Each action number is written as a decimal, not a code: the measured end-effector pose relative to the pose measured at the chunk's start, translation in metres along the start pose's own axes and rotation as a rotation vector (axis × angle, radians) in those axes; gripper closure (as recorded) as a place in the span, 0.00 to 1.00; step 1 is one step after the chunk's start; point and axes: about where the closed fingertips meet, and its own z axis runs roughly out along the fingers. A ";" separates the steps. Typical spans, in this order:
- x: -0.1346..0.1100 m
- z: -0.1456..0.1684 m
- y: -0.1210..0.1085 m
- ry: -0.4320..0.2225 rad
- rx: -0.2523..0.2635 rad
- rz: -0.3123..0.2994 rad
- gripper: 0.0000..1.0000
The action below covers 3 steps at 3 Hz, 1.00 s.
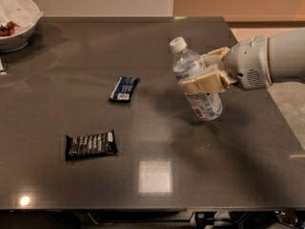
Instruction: Place blue plastic bottle upright
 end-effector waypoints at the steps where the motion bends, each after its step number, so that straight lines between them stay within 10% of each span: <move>1: 0.002 -0.003 -0.002 -0.098 -0.003 0.010 1.00; 3: 0.004 -0.003 -0.009 -0.299 0.003 0.011 1.00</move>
Offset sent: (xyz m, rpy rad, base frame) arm 0.0058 -0.0173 -0.0005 0.3098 -0.1263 0.0225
